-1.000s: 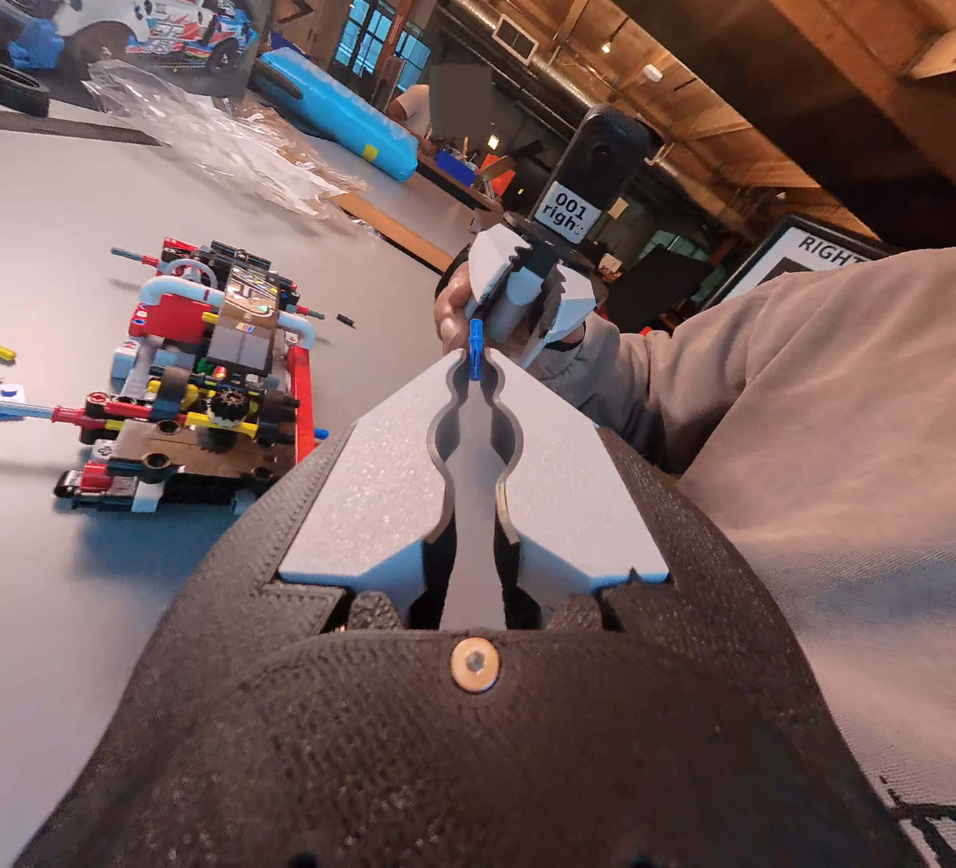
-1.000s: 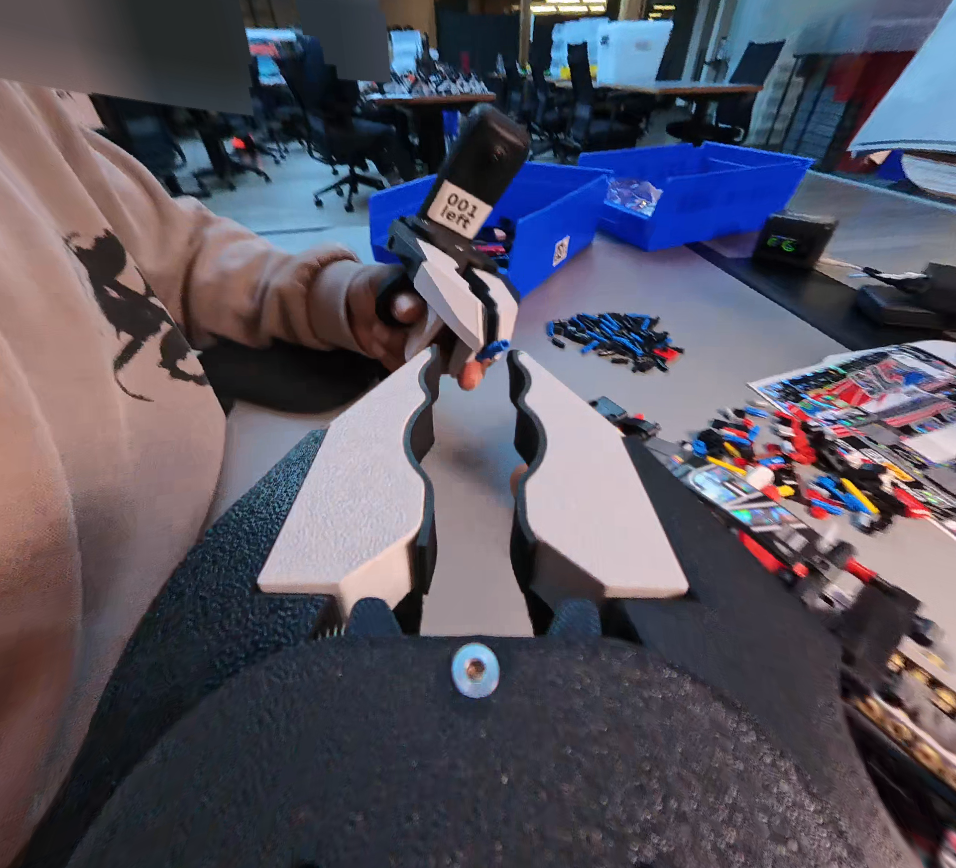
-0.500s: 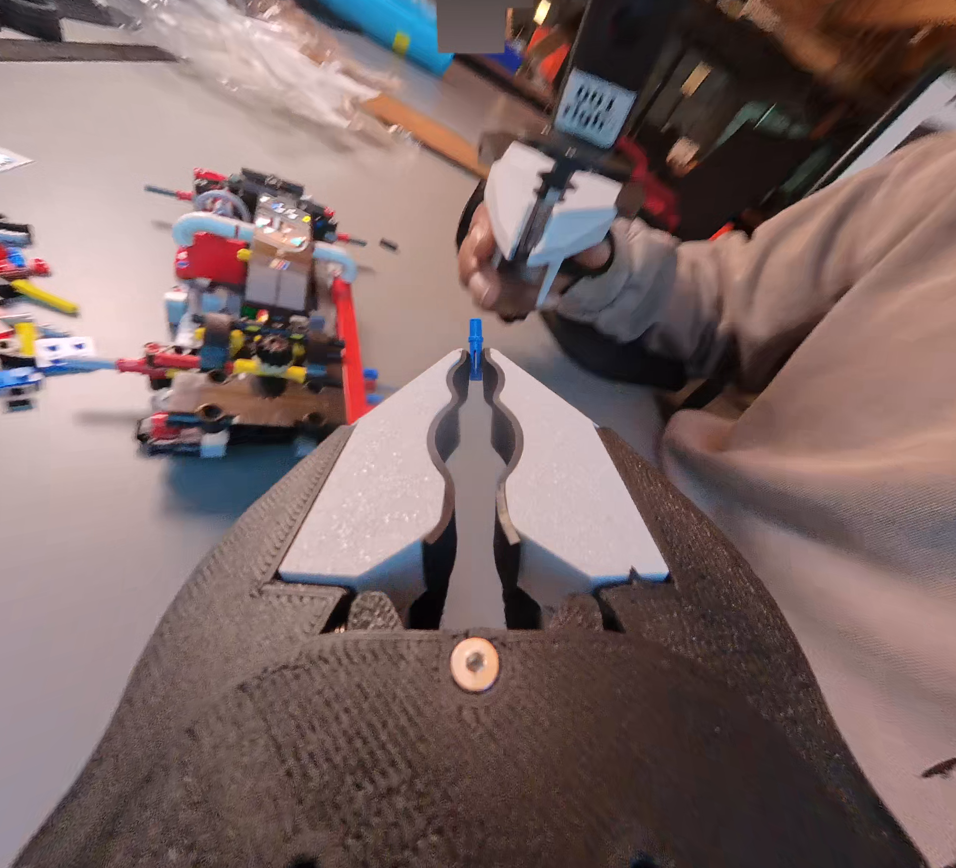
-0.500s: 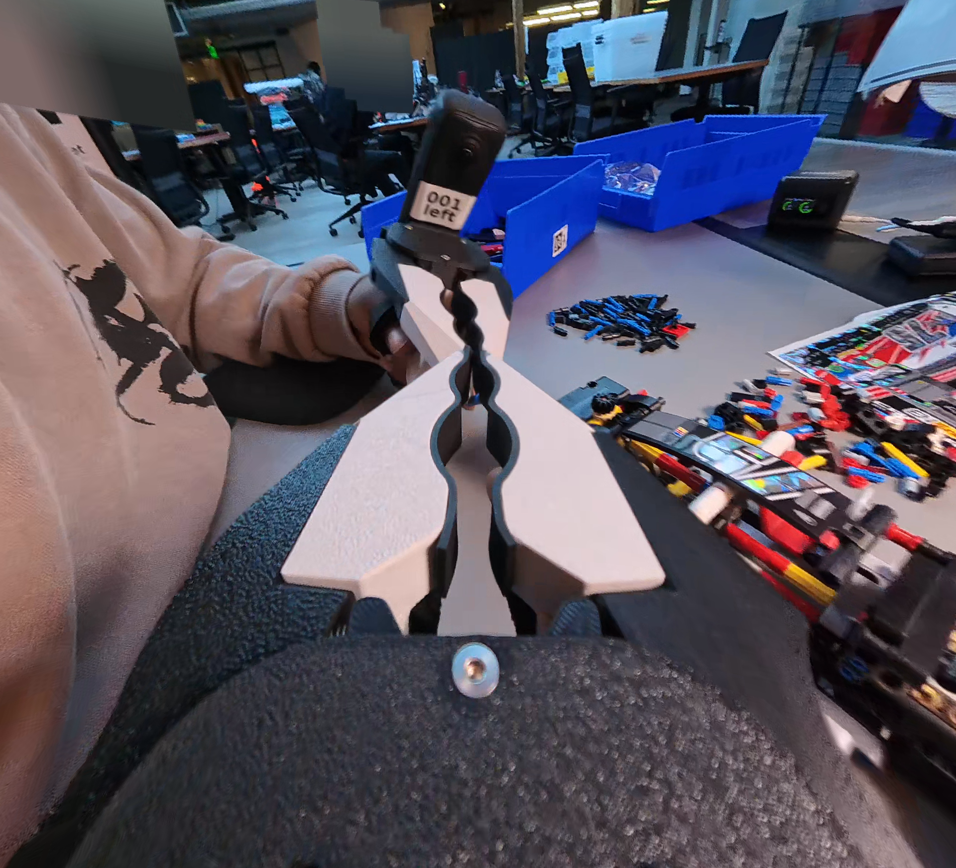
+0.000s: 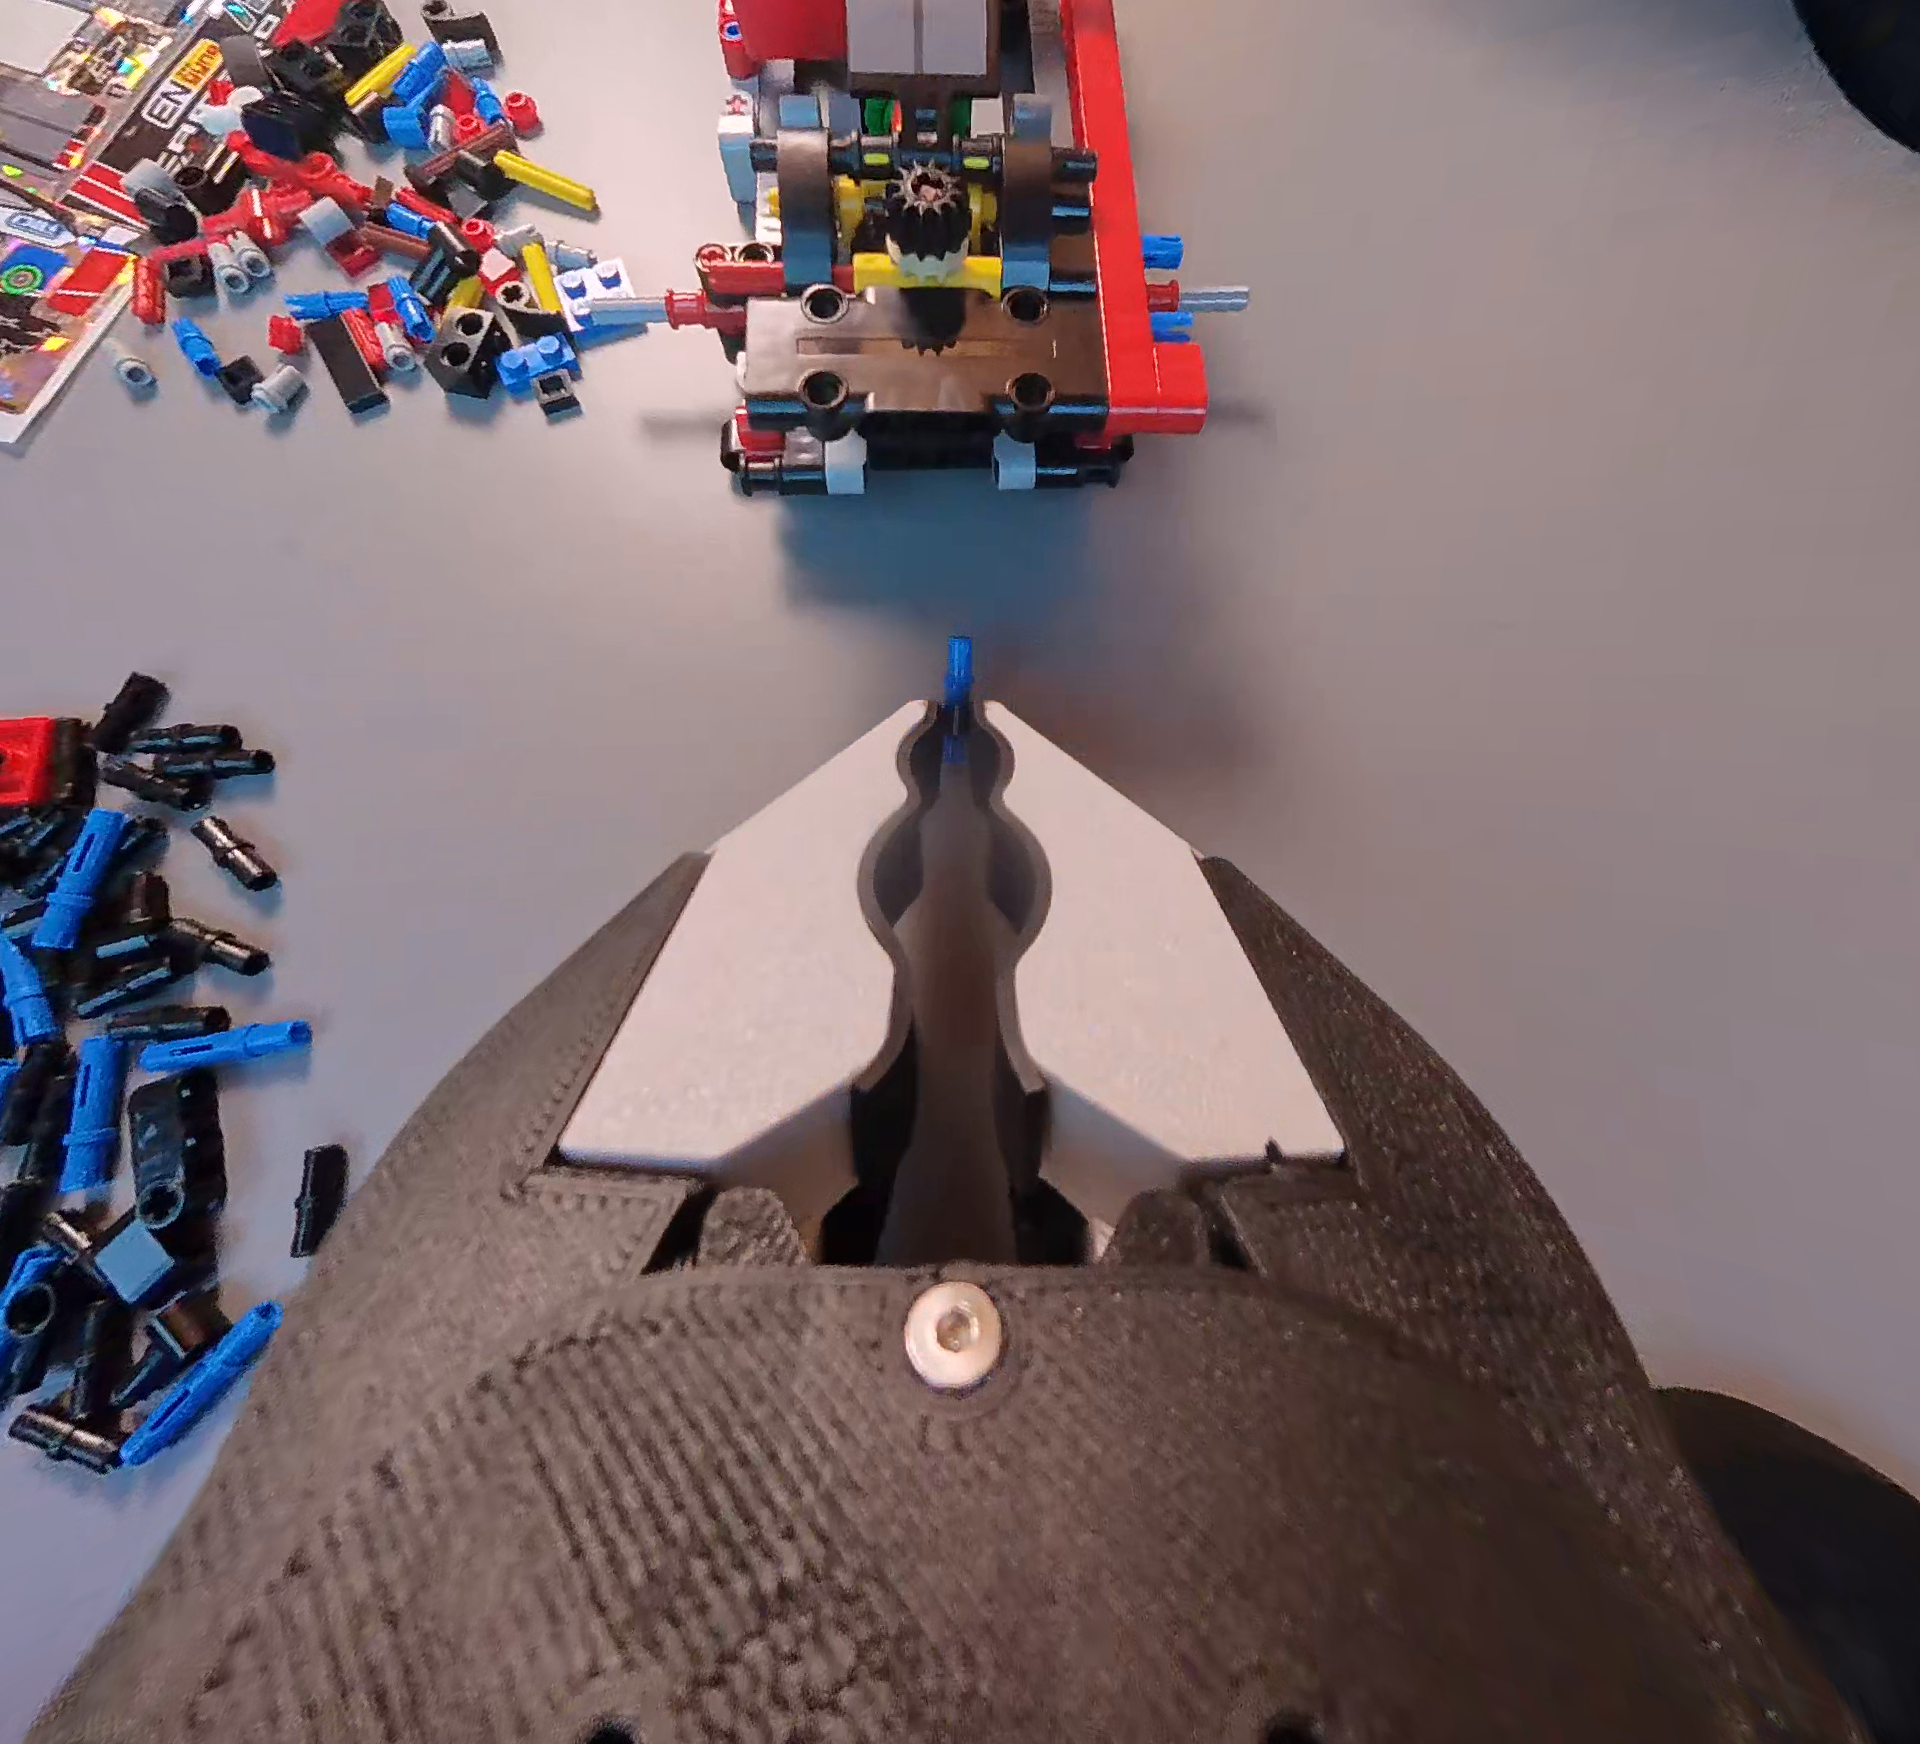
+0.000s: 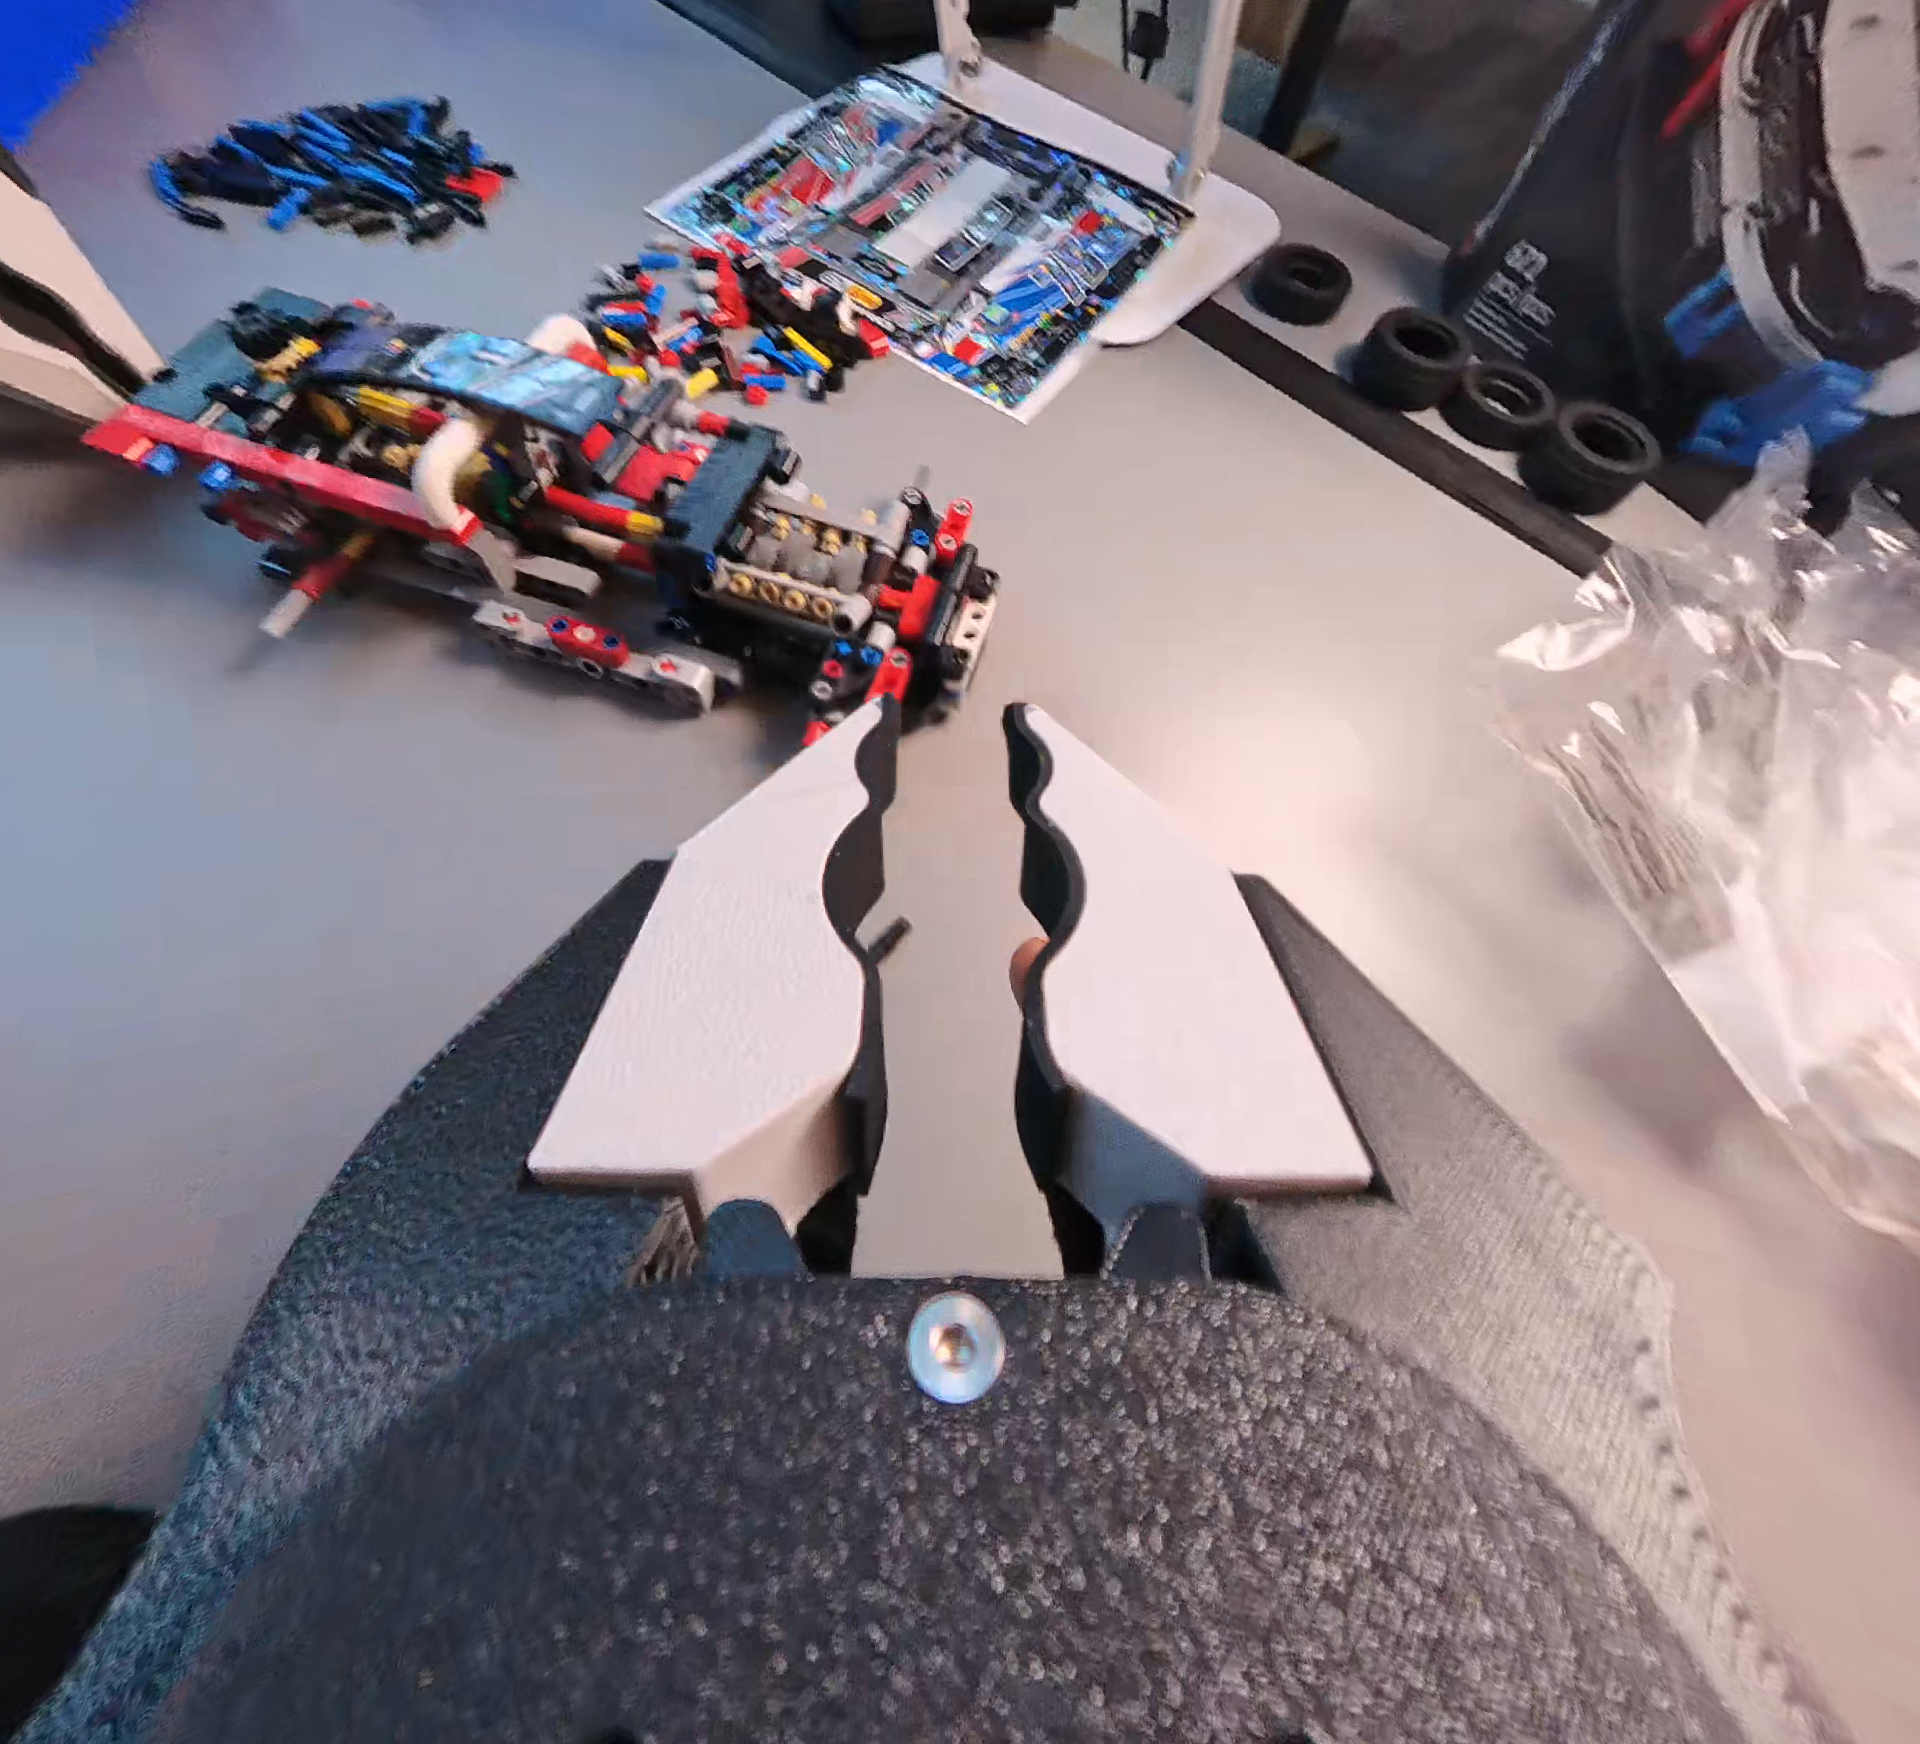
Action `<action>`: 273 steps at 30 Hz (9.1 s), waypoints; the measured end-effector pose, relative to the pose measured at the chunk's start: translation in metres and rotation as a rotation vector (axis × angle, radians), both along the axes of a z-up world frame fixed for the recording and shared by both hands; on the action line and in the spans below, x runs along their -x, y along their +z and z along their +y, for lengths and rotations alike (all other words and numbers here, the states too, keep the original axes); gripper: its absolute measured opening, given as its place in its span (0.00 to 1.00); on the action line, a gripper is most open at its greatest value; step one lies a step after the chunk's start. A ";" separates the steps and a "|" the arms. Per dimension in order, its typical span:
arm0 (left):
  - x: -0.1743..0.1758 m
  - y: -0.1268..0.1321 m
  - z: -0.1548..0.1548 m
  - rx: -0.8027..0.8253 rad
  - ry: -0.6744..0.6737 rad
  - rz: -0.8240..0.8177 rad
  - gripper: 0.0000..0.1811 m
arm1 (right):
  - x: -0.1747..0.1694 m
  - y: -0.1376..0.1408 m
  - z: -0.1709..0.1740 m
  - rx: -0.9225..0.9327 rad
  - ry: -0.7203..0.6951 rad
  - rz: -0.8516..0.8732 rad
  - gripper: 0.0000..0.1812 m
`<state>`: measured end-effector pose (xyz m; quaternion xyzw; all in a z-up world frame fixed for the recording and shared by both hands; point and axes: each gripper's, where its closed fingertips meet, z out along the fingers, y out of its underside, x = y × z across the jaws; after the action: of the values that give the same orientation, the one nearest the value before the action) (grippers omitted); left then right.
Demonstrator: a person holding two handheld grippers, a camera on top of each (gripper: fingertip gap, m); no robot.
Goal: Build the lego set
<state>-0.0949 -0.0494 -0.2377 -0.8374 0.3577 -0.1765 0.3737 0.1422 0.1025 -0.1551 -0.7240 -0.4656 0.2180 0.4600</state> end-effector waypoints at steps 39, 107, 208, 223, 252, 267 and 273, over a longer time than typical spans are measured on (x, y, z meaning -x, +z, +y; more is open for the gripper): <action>-0.003 0.039 0.011 -0.150 0.047 -0.206 0.15 | -0.011 -0.086 -0.019 0.218 0.061 -0.355 0.01; -0.076 0.105 -0.043 0.397 -0.275 -1.096 0.01 | 0.167 0.016 -0.196 -0.257 0.767 0.224 0.02; -0.099 0.006 0.061 0.286 -0.070 0.296 0.48 | 0.018 -0.075 -0.071 0.127 -0.022 -0.242 0.06; -0.102 0.009 0.060 0.240 -0.101 0.206 0.50 | 0.078 -0.051 0.002 -0.482 0.533 -0.539 0.26; -0.059 0.027 0.024 -0.205 -0.249 0.040 0.54 | 0.073 -0.049 -0.031 -0.034 0.938 -0.735 0.03; -0.052 0.031 0.053 -0.368 -0.106 0.039 0.42 | 0.078 -0.027 -0.030 0.710 0.964 -0.734 0.04; -0.040 0.037 0.057 -0.243 0.020 -0.100 0.41 | 0.121 0.016 0.011 0.223 0.830 -0.524 0.12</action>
<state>-0.0547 0.0072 -0.2004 -0.7797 0.3491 -0.1698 0.4914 0.0210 0.1133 -0.1394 -0.5527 -0.7882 0.2417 0.1220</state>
